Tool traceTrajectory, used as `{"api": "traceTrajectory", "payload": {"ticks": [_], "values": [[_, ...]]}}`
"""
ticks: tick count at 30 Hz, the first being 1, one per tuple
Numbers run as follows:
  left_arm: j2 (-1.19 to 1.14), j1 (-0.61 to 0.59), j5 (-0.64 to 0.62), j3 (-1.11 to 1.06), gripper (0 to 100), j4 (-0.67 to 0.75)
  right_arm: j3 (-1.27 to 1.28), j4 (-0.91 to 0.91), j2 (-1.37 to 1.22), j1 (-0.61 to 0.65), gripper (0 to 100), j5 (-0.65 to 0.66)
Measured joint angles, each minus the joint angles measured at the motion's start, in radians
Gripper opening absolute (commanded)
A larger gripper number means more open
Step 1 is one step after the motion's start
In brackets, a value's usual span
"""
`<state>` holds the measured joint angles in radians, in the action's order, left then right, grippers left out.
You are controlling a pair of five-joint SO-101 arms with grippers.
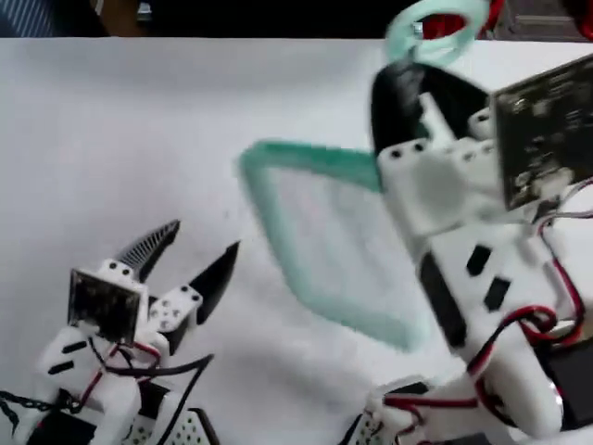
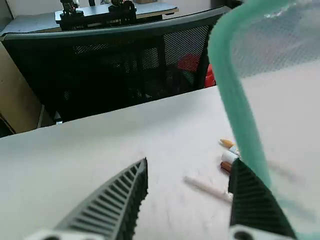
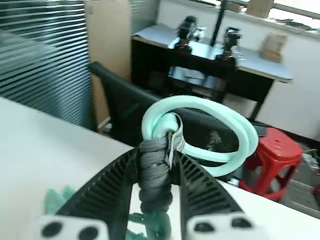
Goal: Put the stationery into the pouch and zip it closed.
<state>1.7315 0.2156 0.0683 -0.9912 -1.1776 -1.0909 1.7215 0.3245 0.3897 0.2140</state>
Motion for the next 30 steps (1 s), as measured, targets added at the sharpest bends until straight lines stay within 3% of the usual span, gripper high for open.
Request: {"api": "traceTrajectory", "payload": {"ticks": [5,10,20,26,30], "values": [[0.021,0.031,0.061,-0.018,28,-0.075,0.074,0.0,0.026,0.167,1.8,0.0],[0.021,0.114,0.084,-0.018,28,-0.126,0.078,0.0,0.026,0.203,1.8,0.0],[0.021,0.127,0.015,-0.018,28,-0.103,0.087,0.0,0.026,0.327,1.8,0.0],[0.081,0.244,0.005,-0.018,28,-0.089,0.166,-0.049,0.003,0.292,1.8,0.0],[0.094,0.261,0.005,-0.017,28,-0.078,0.201,-0.052,-0.014,0.282,1.8,0.0]]}}
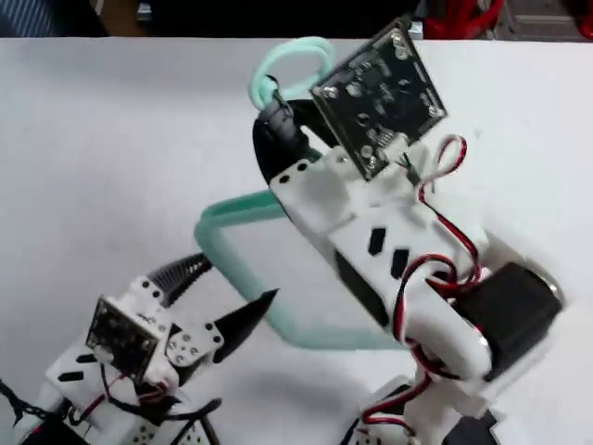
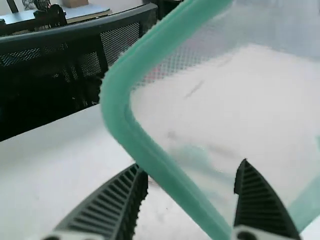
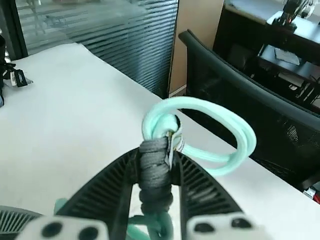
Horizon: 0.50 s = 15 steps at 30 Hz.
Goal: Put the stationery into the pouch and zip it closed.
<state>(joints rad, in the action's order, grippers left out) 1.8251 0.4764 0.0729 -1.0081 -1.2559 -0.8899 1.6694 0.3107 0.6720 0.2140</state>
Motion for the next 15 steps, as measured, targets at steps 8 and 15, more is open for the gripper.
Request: {"api": "traceTrajectory", "payload": {"ticks": [8,15], "values": [[0.0,-0.002,0.0,0.012,25,-0.005,0.023,0.0,0.048,-0.005,1.8,0.0],[0.002,0.064,0.0,0.091,2,-0.064,0.192,-0.005,0.015,0.006,1.8,0.0]]}}
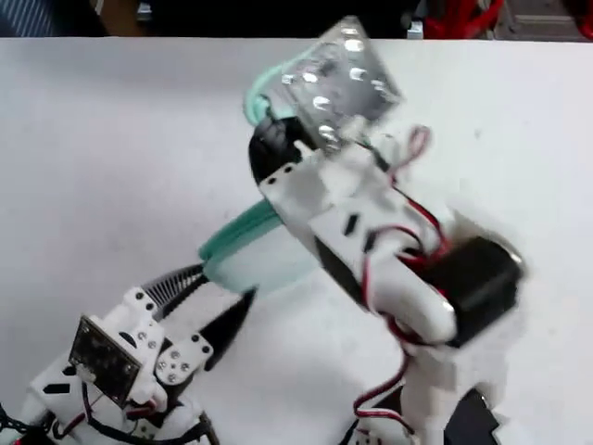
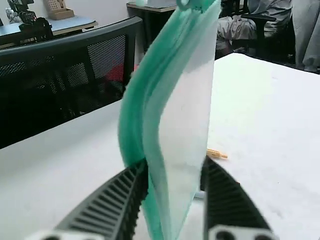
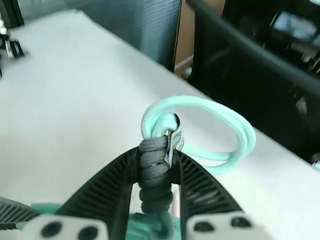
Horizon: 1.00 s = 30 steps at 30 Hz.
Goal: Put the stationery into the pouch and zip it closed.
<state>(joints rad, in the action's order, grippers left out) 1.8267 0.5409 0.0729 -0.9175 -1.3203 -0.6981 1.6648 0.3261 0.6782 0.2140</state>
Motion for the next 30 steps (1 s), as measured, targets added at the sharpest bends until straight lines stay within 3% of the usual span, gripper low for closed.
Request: {"api": "traceTrajectory", "payload": {"ticks": [13,20,28,30], "values": [[0.0,-0.006,0.069,-0.124,4,0.038,0.405,-0.239,-0.002,0.002,1.8,0.0],[-0.002,-0.153,0.071,-0.278,4,0.155,0.542,-0.356,0.0,0.002,1.8,0.0],[-0.002,-0.167,0.072,-0.296,4,0.175,0.624,-0.382,0.018,0.002,1.8,0.0],[-0.002,-0.167,0.072,-0.296,8,0.175,0.634,-0.382,0.018,-0.003,1.8,0.0]]}}
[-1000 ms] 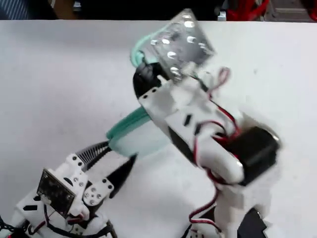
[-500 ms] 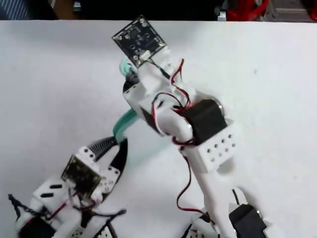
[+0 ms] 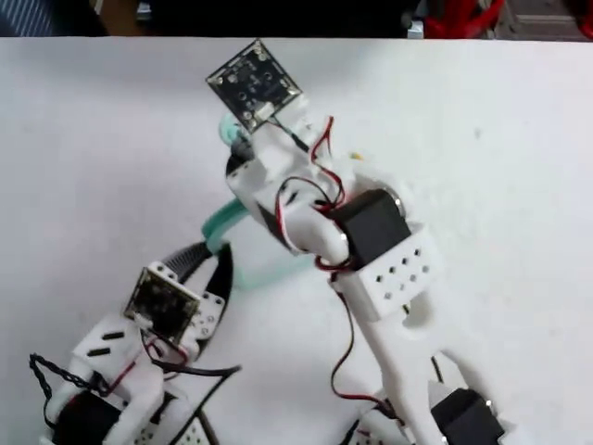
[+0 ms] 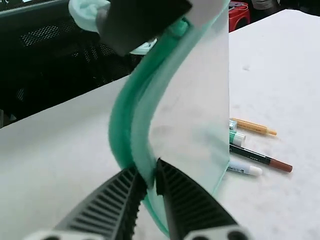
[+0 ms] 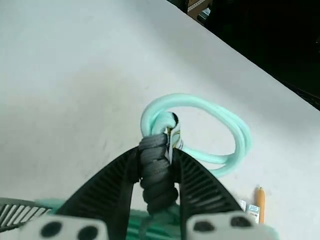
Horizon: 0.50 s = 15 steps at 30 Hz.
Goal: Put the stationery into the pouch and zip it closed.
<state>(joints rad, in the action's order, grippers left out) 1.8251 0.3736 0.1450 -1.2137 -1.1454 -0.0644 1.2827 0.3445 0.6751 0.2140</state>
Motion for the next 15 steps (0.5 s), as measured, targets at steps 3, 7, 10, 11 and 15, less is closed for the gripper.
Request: {"api": "traceTrajectory", "payload": {"ticks": [3,7,10,11,15], "values": [[0.0,-0.002,0.0,0.0,26,0.002,0.003,0.0,0.0,-0.021,1.8,0.0],[0.0,-0.008,0.0,0.014,31,-0.043,0.006,0.0,0.0,-0.055,1.8,0.0],[0.0,-0.008,0.0,0.017,30,-0.049,0.009,0.0,0.0,-0.058,1.8,0.0],[0.0,-0.008,0.0,0.017,30,-0.04,0.011,0.0,0.0,-0.058,1.8,0.0],[0.0,-0.026,0.0,0.017,30,0.003,0.011,0.0,0.0,-0.058,1.8,0.0]]}}
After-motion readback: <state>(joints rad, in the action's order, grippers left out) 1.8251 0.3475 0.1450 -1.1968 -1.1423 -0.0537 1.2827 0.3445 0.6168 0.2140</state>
